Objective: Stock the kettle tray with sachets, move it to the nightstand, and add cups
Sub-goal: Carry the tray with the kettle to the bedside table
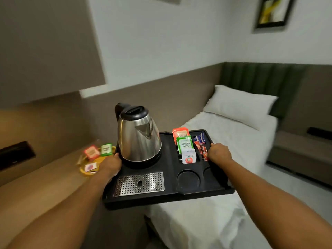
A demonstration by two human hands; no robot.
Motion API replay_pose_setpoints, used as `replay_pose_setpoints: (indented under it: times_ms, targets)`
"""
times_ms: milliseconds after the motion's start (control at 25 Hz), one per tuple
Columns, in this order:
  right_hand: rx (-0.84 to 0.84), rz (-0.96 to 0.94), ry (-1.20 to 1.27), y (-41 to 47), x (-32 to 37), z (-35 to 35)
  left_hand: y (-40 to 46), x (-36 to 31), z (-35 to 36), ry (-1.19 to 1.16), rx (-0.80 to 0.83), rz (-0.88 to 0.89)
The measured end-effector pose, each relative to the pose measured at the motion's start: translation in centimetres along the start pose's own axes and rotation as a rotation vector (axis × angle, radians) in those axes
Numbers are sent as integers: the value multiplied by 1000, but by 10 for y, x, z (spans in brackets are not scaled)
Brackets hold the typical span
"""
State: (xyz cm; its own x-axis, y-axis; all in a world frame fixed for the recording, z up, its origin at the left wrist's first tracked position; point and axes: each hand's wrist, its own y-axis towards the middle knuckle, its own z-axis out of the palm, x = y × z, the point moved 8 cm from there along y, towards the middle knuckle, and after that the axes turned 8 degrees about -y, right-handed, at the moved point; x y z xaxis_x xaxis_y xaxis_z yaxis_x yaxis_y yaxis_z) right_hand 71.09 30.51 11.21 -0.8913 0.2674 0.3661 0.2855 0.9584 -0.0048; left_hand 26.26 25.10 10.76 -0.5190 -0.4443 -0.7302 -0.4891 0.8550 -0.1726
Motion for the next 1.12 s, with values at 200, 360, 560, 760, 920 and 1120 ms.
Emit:
replay_pose_setpoints:
  times_ms: [200, 360, 560, 760, 920, 1120]
  targets:
    - [-199, 355, 0, 5, -235, -123, -55, -179, 196, 3, 285, 283]
    - [-320, 611, 30, 5, -383, -177, -99, -296, 327, 75, 378, 409]
    - [-370, 798, -20, 47, -515, -211, -128, -408, 487, 119, 486, 482]
    - [-358, 892, -12, 157, -630, -238, -123, -541, 657, 187, 579, 594]
    - [-367, 935, 16, 275, -717, -271, -103, -653, 777, 216, 601, 628]
    - [-401, 960, 91, 426, -826, -294, -75, -765, 921, 234, 573, 616]
